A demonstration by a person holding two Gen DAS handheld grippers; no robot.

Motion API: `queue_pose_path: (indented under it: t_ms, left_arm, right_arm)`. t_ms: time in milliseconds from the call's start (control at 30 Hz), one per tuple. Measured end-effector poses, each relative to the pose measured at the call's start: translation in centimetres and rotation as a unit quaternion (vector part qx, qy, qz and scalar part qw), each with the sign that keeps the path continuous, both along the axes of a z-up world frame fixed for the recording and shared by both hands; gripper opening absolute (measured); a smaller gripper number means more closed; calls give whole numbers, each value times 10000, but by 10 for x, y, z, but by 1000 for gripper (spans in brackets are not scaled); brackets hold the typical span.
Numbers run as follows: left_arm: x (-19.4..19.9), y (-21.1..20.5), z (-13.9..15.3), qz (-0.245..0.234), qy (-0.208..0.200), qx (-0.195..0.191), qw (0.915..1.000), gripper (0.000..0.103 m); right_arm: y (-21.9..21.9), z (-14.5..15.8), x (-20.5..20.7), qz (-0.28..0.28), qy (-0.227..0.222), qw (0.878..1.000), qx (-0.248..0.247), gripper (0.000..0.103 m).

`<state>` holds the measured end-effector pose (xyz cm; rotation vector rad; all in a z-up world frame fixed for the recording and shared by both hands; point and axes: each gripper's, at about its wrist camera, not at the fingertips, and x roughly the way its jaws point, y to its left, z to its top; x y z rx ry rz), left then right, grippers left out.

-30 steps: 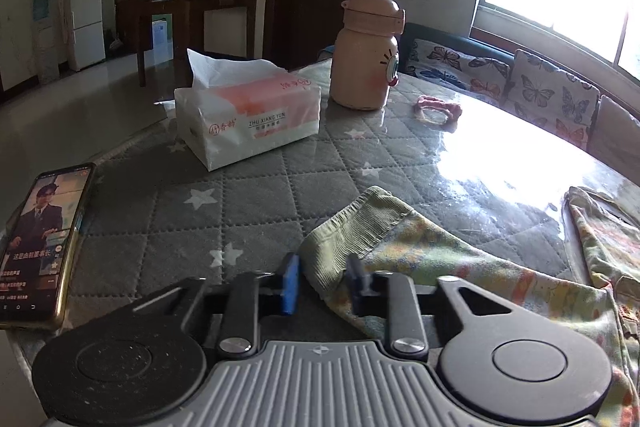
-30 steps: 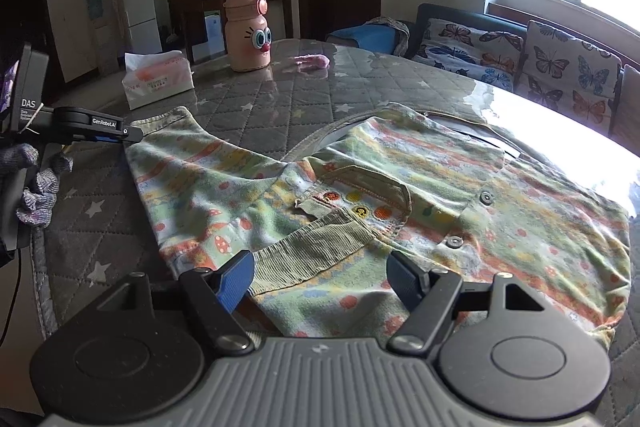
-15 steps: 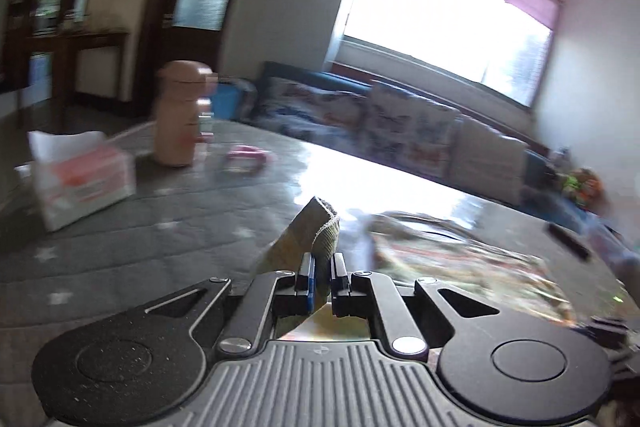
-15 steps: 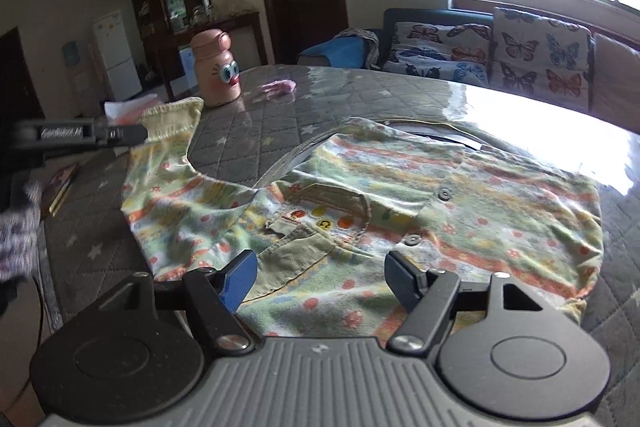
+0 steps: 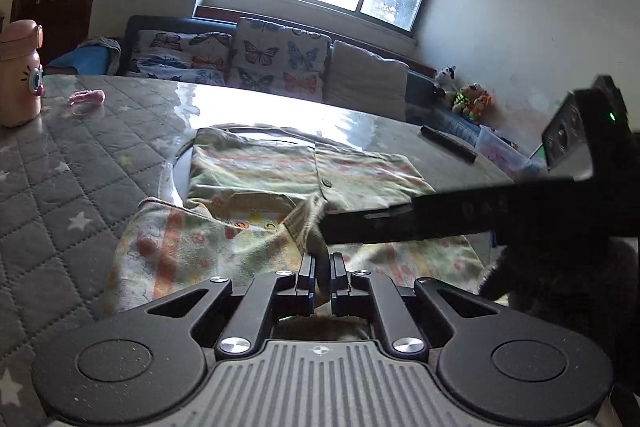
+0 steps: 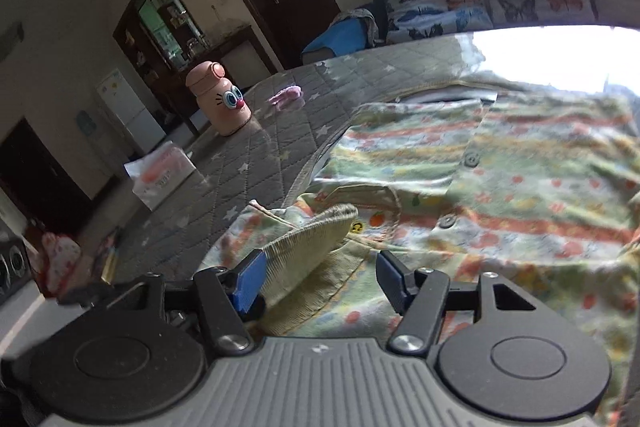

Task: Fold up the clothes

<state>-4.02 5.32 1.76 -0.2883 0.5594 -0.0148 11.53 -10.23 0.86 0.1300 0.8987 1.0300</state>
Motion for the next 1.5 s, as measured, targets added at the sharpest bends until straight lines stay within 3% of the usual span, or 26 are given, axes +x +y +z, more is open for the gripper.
queue_pose_path:
  t_ms: [67, 300, 400, 567, 633, 667, 700, 767, 833, 1000, 1300, 1500]
  left_arm:
    - [-2, 1, -3, -90, 21, 4, 10000, 7]
    - [-2, -5, -7, -216, 22, 75, 9997, 7]
    - [0, -10, -8, -332, 30, 124, 9994, 8]
    - [0, -10, -10, -388, 167, 225, 9989, 12]
    - [-3, -8, -10, -378, 167, 295, 9987, 43]
    - [-5, -6, -9, -363, 149, 346, 9986, 51]
    - [-7, -5, -8, -355, 123, 387, 9985, 60]
    - [-11, 0, -5, -374, 28, 403, 9985, 65]
    - [-15, 4, -2, -328, -38, 425, 9986, 90]
    - [-17, 15, 5, -103, -146, 500, 9986, 103]
    - [-10, 40, 9, 432, -92, 412, 9982, 103]
    - [0, 52, 3, 738, 135, 409, 9963, 103]
  right_arm:
    - [-1, -5, 7, -105, 346, 9992, 152, 62]
    - [-4, -14, 17, -250, 875, 9955, 260, 54]
    - [2, -23, 19, -184, 1091, 9936, 241, 45]
    - [12, -36, 20, -180, 1351, 9905, 199, 15]
    - [9, -35, 20, -247, 1359, 9902, 231, 8]
    - [6, -33, 21, -284, 1343, 9902, 270, 5]
    - [4, -32, 21, -309, 1325, 9903, 294, 5]
    - [-2, -28, 21, -354, 1262, 9908, 334, 5]
    - [-7, -24, 22, -402, 1195, 9913, 367, 5]
    - [-20, -16, 22, -489, 1131, 9912, 488, 5]
    - [-59, 9, 20, -805, 926, 9900, 691, 5]
    - [-82, 10, 21, -1108, 948, 9870, 680, 5]
